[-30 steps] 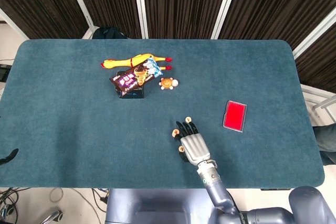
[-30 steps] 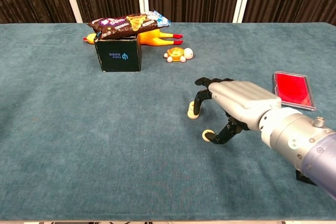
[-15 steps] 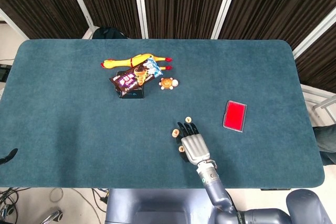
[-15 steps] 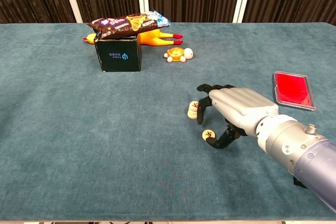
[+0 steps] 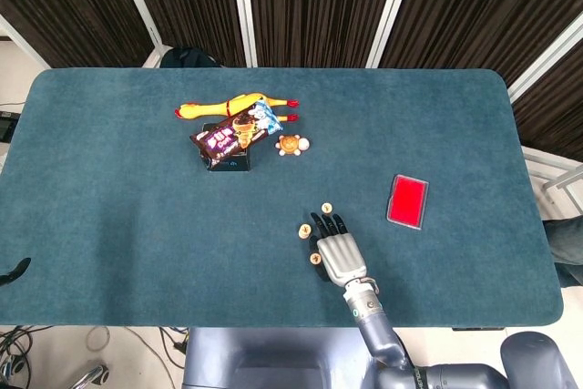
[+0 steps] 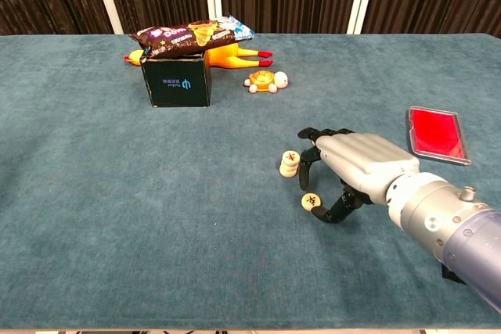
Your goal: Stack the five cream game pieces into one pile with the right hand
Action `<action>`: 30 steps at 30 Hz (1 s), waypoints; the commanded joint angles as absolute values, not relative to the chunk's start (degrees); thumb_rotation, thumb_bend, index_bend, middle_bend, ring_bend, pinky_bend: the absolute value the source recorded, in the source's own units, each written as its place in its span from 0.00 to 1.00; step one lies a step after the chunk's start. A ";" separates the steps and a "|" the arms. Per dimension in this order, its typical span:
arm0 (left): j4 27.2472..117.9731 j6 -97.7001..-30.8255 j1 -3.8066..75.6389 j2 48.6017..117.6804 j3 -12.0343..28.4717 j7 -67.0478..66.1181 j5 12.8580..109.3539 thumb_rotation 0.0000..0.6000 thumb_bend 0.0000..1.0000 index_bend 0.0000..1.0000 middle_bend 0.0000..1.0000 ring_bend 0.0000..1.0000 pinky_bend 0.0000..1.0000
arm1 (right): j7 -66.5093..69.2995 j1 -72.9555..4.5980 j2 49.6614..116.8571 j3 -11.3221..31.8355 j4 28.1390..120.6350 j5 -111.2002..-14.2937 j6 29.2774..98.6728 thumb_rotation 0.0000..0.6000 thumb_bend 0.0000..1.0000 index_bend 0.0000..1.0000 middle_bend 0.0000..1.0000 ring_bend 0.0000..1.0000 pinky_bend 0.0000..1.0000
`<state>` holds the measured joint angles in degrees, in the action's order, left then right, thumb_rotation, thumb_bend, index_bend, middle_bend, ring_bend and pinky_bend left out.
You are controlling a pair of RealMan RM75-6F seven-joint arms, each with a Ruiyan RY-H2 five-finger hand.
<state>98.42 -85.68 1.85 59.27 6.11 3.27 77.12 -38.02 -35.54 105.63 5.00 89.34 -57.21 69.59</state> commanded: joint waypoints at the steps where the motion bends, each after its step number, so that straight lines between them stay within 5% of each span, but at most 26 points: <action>1: 98.40 -85.69 1.85 59.28 6.13 3.27 77.12 1.00 0.16 0.15 0.00 0.00 0.07 | -38.17 -35.38 105.76 5.10 89.10 -57.09 69.40 1.00 0.38 0.47 0.00 0.00 0.00; 30: 98.26 -85.63 1.88 59.28 6.11 3.39 77.22 1.00 0.16 0.15 0.00 0.00 0.07 | -39.18 -34.56 106.34 6.52 88.35 -56.95 67.74 1.00 0.38 0.50 0.00 0.00 0.00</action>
